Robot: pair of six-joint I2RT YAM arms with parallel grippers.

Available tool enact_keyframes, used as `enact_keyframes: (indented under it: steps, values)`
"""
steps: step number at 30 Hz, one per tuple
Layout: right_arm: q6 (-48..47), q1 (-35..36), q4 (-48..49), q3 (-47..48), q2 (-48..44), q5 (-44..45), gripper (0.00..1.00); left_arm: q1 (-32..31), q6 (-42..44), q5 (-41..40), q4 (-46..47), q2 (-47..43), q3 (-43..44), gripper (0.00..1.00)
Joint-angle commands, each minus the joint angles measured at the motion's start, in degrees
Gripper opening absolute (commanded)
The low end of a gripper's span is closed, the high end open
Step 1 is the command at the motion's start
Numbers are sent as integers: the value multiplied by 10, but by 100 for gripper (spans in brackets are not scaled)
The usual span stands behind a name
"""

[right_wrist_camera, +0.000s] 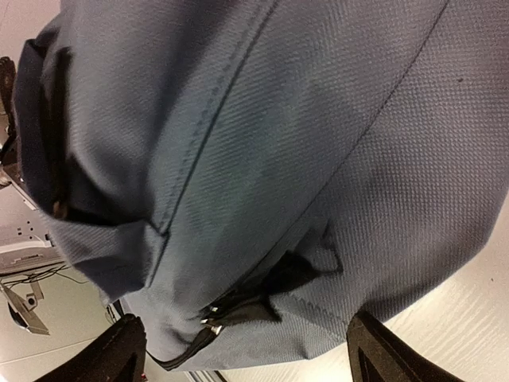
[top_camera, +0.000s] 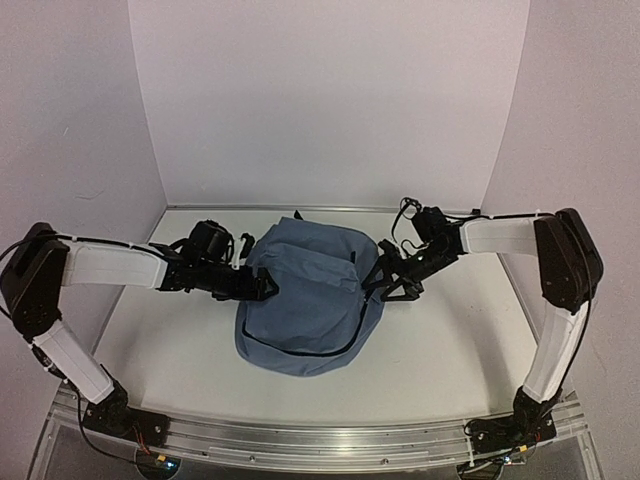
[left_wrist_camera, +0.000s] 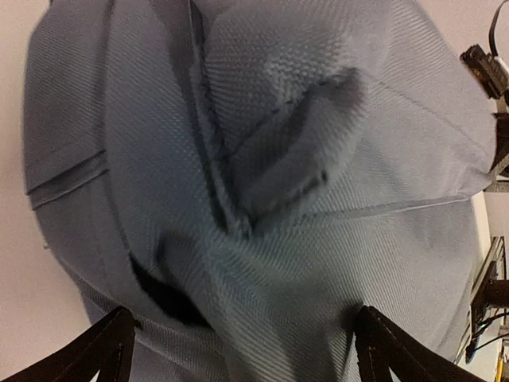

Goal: Pack the student bag
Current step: Adjust the student bag at the center of the board.

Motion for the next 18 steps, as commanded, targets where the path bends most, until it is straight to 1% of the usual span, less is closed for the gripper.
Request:
enact_keyframes:
  steps: [1, 5, 7, 11, 15, 18]
  values:
    - [12, -10, 13, 64, 46, -8, 82, -10, -16, 76, 93, 62, 45, 93]
    - [19, -47, 13, 107, 65, 6, 74, -25, -20, 92, 114, 112, 96, 87]
    - [17, -61, 13, 114, 66, 13, 72, -25, -22, 94, 114, 131, 117, 84]
    - [16, -72, 13, 121, 61, 20, 72, -26, -44, 125, 151, 149, 129, 83]
    - [23, -72, 13, 142, 64, 28, 72, -28, -66, 125, 144, 150, 136, 85]
    - [28, -72, 14, 165, 74, 33, 73, -44, -78, 134, 164, 144, 130, 86]
